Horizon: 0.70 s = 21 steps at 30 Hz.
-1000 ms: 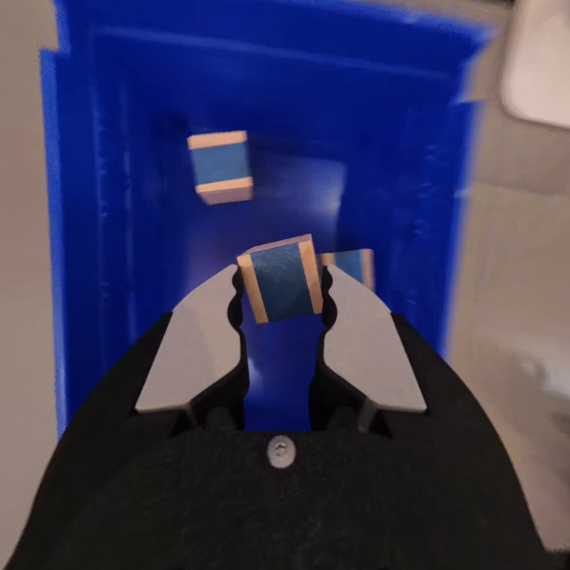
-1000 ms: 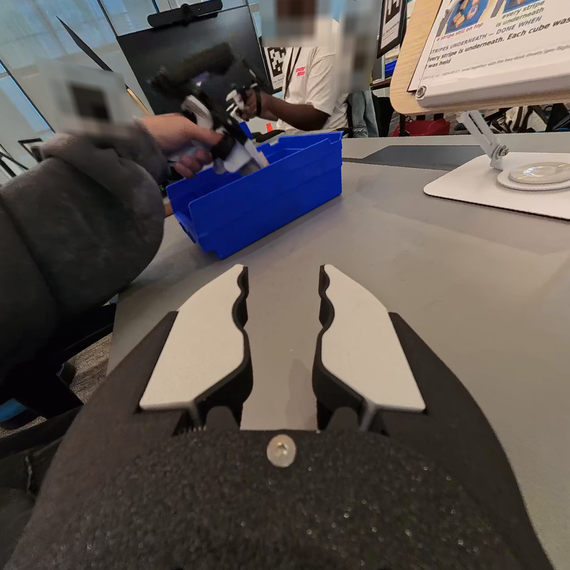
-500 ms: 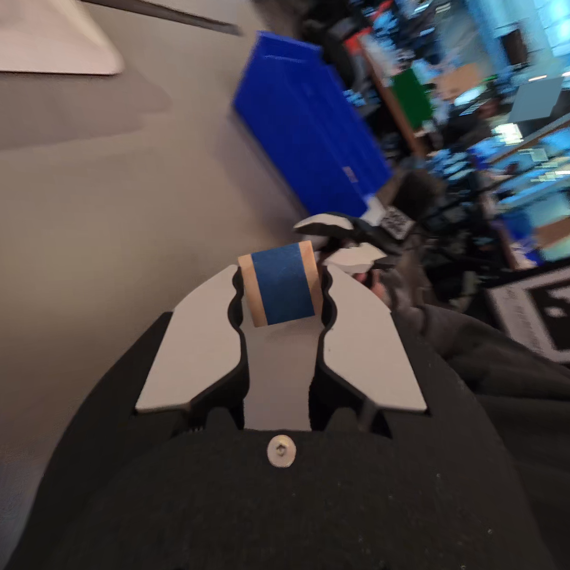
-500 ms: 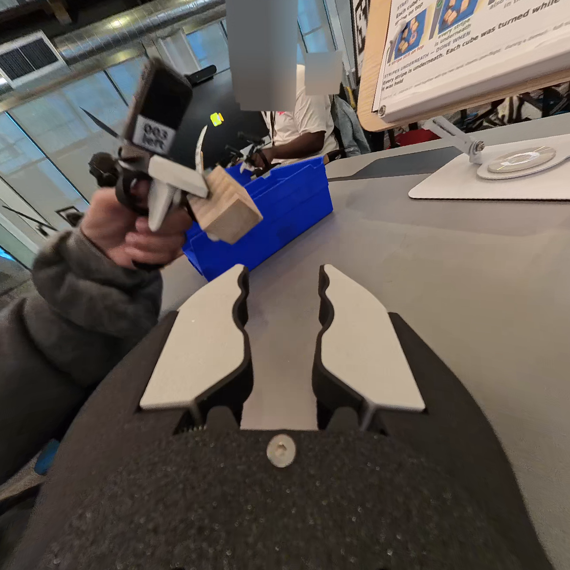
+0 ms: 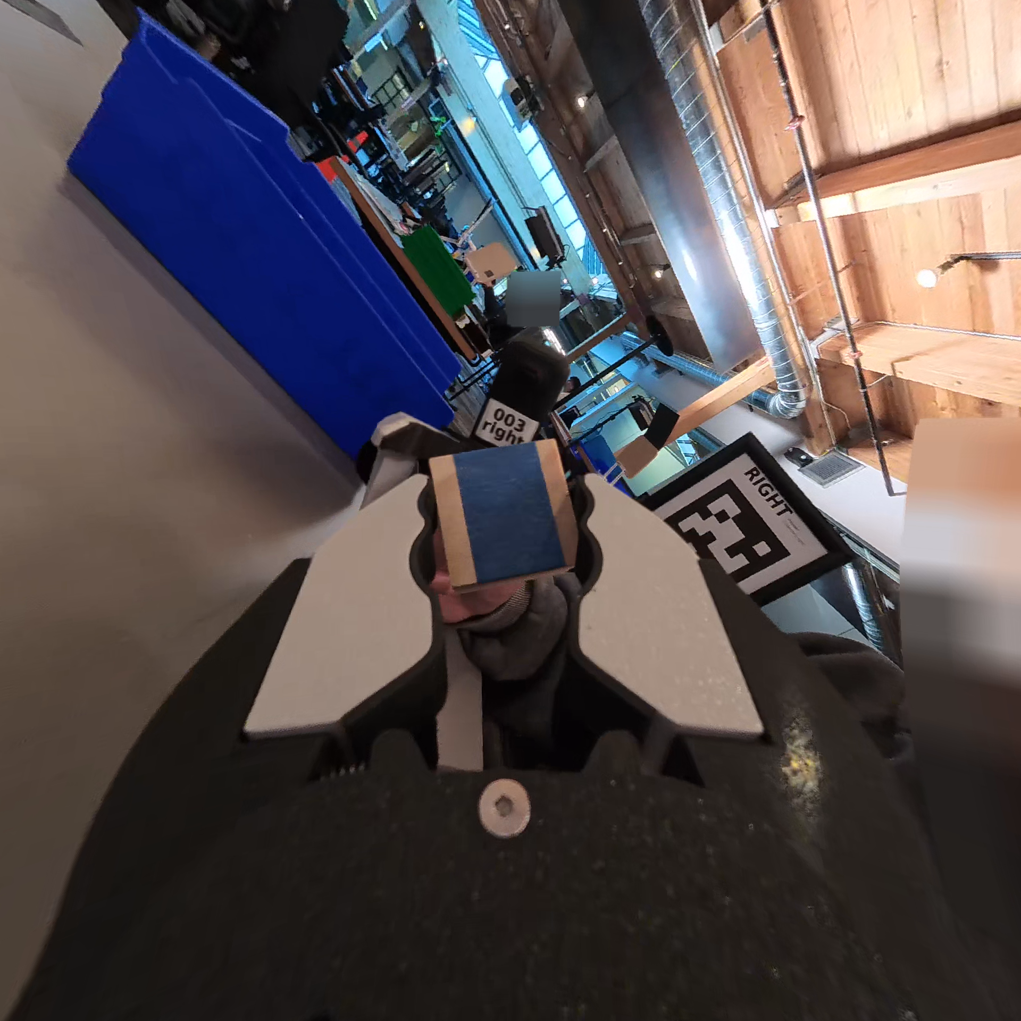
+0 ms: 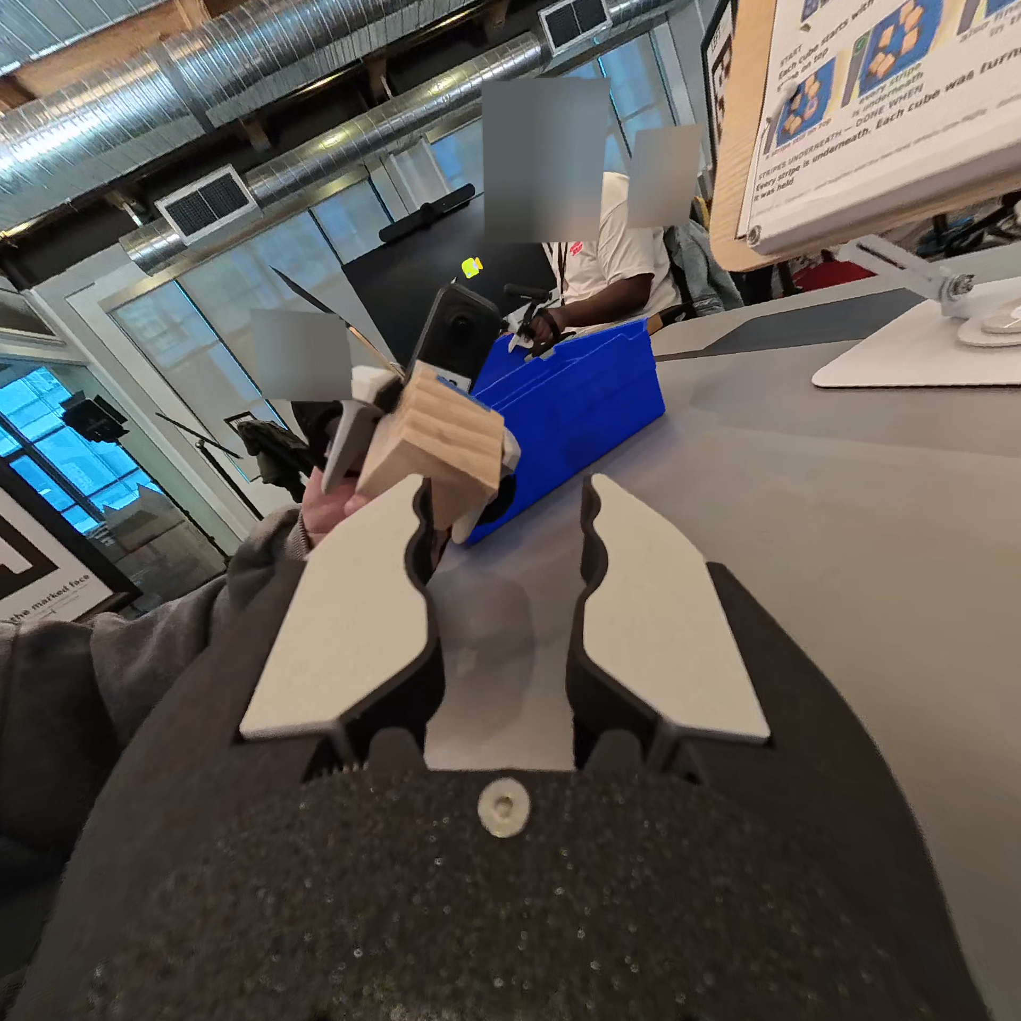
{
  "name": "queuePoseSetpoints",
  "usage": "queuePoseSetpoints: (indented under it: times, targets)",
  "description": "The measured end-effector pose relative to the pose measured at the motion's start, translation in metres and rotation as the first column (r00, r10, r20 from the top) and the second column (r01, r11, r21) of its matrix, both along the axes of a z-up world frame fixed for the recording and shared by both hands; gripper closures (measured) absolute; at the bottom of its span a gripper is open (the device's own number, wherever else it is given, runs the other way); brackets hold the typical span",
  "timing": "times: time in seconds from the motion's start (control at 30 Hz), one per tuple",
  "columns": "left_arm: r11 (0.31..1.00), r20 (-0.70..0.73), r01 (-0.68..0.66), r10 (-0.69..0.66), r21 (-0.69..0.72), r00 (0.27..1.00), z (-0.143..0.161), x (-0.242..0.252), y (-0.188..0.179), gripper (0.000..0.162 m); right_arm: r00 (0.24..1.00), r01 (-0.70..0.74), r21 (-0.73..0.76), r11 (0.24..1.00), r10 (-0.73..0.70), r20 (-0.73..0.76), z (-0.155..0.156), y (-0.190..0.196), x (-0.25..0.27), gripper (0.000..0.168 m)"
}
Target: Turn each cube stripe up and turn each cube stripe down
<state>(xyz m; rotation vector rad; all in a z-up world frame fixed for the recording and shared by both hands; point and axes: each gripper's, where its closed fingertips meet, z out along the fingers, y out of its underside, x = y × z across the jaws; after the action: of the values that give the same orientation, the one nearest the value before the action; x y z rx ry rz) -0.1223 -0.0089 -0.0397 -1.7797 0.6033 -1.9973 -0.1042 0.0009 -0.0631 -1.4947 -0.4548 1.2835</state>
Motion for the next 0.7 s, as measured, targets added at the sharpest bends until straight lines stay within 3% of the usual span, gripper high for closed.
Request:
queuePoseSetpoints:
  times: [0.13,0.23,0.37,0.47,0.57,0.63,0.7]
  targets:
    - [0.997,-0.045,-0.013,0.010,-0.074,0.999,-0.011,0.003,-0.001,0.115,0.995,0.038,0.133,0.990,-0.051,0.091,0.006,-0.002,0.004,0.111]
    - [0.994,-0.078,-0.031,0.023,-0.102,0.997,-0.018,0.004,0.001,0.116,0.973,-0.010,0.257,0.966,-0.050,0.224,0.006,-0.010,0.002,0.109]
    - [0.985,-0.040,-0.042,0.036,-0.166,0.999,-0.015,0.004,0.004,0.116,0.952,-0.049,0.357,0.933,-0.064,0.298,0.013,-0.023,-0.005,0.107]
    - [0.973,0.008,-0.056,0.059,-0.222,0.998,-0.012,0.005,0.005,0.116,0.923,0.018,0.412,0.911,-0.174,0.344,0.008,-0.018,-0.013,0.103]
    - [0.964,0.039,-0.054,0.066,-0.261,0.997,-0.013,0.010,0.002,0.116,0.879,0.096,0.419,0.903,-0.274,0.390,-0.002,-0.009,-0.022,0.109]
    - [0.958,0.047,-0.046,0.062,-0.283,0.997,-0.015,0.014,0.000,0.116,0.855,0.103,0.427,0.898,-0.300,0.424,-0.007,-0.009,-0.026,0.124]
    - [0.959,0.079,-0.011,0.035,-0.284,0.996,-0.011,0.015,-0.004,0.116,0.829,0.110,0.453,0.884,-0.334,0.449,-0.004,-0.011,-0.024,0.124]
